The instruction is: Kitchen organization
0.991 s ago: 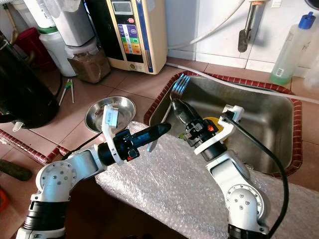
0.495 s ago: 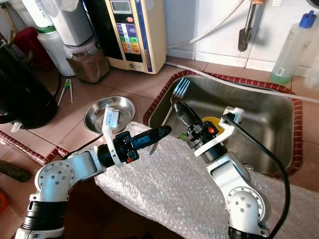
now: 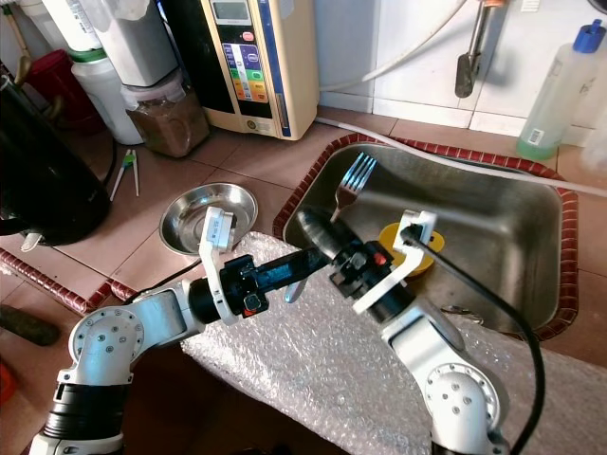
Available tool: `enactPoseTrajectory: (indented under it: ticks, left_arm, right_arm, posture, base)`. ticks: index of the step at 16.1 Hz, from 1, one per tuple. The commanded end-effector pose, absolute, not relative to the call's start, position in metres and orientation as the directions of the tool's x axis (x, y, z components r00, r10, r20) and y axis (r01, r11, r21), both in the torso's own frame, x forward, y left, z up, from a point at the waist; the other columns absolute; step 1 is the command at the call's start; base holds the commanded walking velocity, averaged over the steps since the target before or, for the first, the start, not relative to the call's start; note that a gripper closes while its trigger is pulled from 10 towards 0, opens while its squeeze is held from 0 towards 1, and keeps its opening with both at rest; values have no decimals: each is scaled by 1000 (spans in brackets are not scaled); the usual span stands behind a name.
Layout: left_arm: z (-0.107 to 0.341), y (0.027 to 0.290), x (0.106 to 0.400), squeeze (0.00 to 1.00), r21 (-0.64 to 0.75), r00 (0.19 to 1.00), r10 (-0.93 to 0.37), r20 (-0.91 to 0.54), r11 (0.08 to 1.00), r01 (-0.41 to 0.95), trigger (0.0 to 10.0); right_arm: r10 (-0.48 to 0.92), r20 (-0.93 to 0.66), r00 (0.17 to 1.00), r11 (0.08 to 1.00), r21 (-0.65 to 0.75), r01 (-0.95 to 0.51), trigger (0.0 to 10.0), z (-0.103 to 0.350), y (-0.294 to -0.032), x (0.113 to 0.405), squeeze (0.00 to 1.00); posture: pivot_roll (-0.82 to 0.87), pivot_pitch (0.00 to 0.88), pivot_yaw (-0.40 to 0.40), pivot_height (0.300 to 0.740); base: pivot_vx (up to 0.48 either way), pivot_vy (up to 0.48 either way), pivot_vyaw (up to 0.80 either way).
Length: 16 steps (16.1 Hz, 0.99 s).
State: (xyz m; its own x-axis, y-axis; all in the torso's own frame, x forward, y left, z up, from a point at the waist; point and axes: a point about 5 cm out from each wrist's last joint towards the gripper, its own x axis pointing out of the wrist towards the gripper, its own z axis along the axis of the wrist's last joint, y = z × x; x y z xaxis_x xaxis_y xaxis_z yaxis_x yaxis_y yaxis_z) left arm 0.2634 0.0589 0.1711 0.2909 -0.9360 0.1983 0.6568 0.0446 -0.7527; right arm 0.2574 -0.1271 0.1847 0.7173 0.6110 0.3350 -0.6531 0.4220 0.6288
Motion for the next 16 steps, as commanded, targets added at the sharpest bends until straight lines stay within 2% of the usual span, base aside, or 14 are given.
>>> enactPoseTrajectory:
  ticks: [1,6,11,12,14,15,16]
  left_arm:
    - [173,62,262,0,-743,286,-938,196,48,668,0]
    - [172,65,261,0,-742,288,-940,184,59,667,0]
    - [169,62,261,0,-734,293,-942,161,84,674,0]
    - [167,61,264,0,-724,323,-936,137,127,678,10000]
    - [164,61,272,0,-714,404,-909,101,217,665,10000]
    - [164,61,272,1000,-716,414,-905,94,227,660,10000]
    - [163,62,272,1000,-714,418,-904,93,232,661,10000]
  right_arm:
    - [597,340,727,431,628,-648,0,187,-127,260,0]
    - [521,319,792,500,638,-586,0,183,-137,269,0]
    - [509,311,803,509,644,-572,0,181,-139,269,0]
    - [506,309,805,511,645,-569,0,180,-139,269,0]
    - [506,305,807,513,646,-566,0,181,-139,271,0]
    - [508,302,807,515,644,-566,0,181,-139,272,0]
    - [505,298,810,523,641,-561,0,181,-139,274,0]
  posture:
    - [-138,82,168,740]
    - [-136,81,168,740]
    - [-133,88,165,740]
    - [-127,94,158,740]
    - [-115,99,150,740]
    - [-110,99,146,740]
    - [-106,98,143,740]
  base:
    - [0,0,0]
    - [0,0,0]
    - [0,0,0]
    - [0,0,0]
    - [0,0,0]
    - [0,0,0]
    - [0,0,0]
